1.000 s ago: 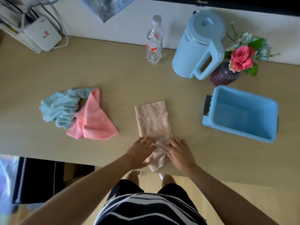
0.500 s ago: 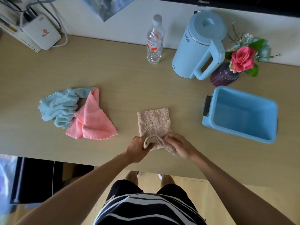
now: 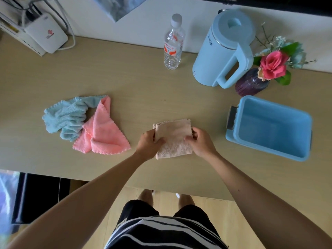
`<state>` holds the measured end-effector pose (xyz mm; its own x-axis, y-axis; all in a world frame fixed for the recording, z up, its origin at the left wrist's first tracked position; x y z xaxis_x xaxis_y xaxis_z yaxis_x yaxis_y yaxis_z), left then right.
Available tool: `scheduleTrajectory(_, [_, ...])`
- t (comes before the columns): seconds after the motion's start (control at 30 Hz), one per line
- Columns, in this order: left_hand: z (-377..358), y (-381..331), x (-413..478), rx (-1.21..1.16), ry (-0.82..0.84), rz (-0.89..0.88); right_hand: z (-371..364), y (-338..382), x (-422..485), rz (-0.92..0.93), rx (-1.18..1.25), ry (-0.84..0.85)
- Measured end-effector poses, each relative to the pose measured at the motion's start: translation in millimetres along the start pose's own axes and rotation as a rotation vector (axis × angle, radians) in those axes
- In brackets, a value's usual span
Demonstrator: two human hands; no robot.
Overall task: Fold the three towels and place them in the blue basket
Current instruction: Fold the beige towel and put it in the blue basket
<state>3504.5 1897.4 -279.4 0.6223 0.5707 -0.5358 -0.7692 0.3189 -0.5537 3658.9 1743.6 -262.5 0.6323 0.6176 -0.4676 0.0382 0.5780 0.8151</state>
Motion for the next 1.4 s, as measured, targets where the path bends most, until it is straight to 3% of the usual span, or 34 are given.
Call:
scheduleTrajectory(0.2, [1, -4, 8, 0.04, -0.094, -0.038, -7, -7, 19, -0.003, -0.132, -0.034])
scheduleTrajectory(0.3, [1, -4, 7, 0.179, -0.169, -0.056, -10, -14, 23, -0.034, -0.252, -0.053])
scheduleTrajectory(0.37, [4, -11, 2, 0.356, -0.292, -0.168, -10, -13, 19, 0.024, -0.382, -0.127])
scheduleTrajectory(0.43, [3, -23, -3, 0.554, -0.37, -0.391, -9, -6, 12, 0.196, -0.523, -0.235])
scheduleTrajectory(0.5, [-7, -27, -3, 0.715, -0.309, -0.595, -15, -1, 2, 0.339, -0.571, -0.249])
scheduleTrajectory(0.57, [-21, -19, 3, 0.846, -0.145, -0.657, -25, -5, -7, 0.383, -0.594, -0.179])
scheduleTrajectory(0.67, [-34, -1, 11, 0.996, 0.015, -0.623, -36, -22, -15, 0.332, -0.654, -0.108])
scheduleTrajectory(0.87, [-38, 1, 13, 1.053, 0.07, -0.546, -40, -29, -18, 0.297, -0.779, -0.174])
scheduleTrajectory(1.07, [-17, -29, 15, 0.813, -0.123, -0.406, -30, -29, -33, 0.102, -0.6, -0.401])
scheduleTrajectory(1.23, [-10, -33, 24, 0.506, 0.01, -0.114, -35, -59, -66, -0.102, -0.409, -0.46])
scheduleTrajectory(1.4, [-17, -29, 20, 0.479, 0.128, 0.051, -45, -62, -66, -0.208, -0.213, -0.42])
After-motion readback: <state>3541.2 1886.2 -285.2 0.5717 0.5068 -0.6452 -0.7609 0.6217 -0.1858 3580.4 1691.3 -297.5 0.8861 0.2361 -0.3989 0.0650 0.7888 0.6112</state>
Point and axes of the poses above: each hand's wrist, its own x-axis towards the middle knuckle, its own z-axis out of the back of the hand, y = z × x, the point moved 4 cm from there along x, towards the middle knuckle, and after that the axes turned 11 degrees about x, right-handed, at the moved point
